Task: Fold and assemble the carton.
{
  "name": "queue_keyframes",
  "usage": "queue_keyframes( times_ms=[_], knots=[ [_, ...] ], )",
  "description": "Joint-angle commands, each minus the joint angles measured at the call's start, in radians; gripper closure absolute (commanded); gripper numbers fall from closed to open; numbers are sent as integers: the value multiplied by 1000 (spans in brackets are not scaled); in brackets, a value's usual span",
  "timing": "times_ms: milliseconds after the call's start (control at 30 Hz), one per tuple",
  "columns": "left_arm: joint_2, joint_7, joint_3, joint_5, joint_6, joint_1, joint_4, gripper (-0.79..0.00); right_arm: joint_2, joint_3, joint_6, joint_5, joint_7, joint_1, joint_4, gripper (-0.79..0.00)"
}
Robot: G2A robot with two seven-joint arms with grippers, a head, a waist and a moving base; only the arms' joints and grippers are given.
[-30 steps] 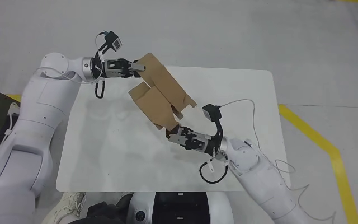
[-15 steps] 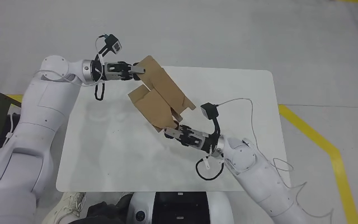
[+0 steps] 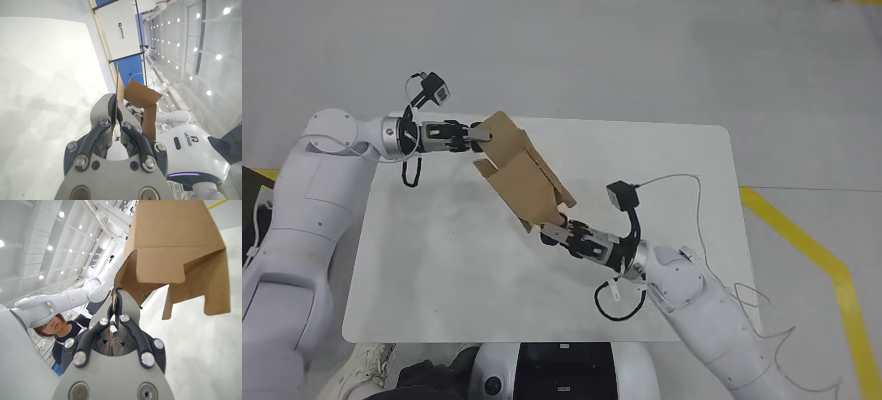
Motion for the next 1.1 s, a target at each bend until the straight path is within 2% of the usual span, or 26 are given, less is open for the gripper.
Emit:
queue_keyframes(
  times_ms=[0, 500, 767, 800, 867, 933, 967, 1067],
  knots=[
    [5, -3, -9, 10, 3, 10, -8, 0, 2, 9, 2, 9, -2, -2, 1, 0],
    [49, 17, -112, 63, -9, 114, -103, 0, 11, 65, 10, 41, -24, -18, 8, 0],
    [53, 65, -135, 80, 0, 148, -164, 0, 7, 37, 29, 61, -8, -14, 21, 0],
    [53, 70, -137, 81, 0, 152, -172, 0, 5, 31, 32, 66, -9, -10, 28, -9],
    [54, 75, -140, 86, 3, 159, -185, 0, 2, 21, 36, 71, -14, -2, 41, -99],
    [55, 78, -145, 88, 6, 166, -194, 0, -2, 14, 36, 75, -26, 4, 53, -222],
    [55, 80, -148, 87, 9, 169, -197, 0, -3, 12, 35, 74, -33, 7, 57, -249],
    [56, 85, -155, 86, 16, 178, -204, 0, -7, 6, 32, 69, -50, 12, 66, -262]
  ],
)
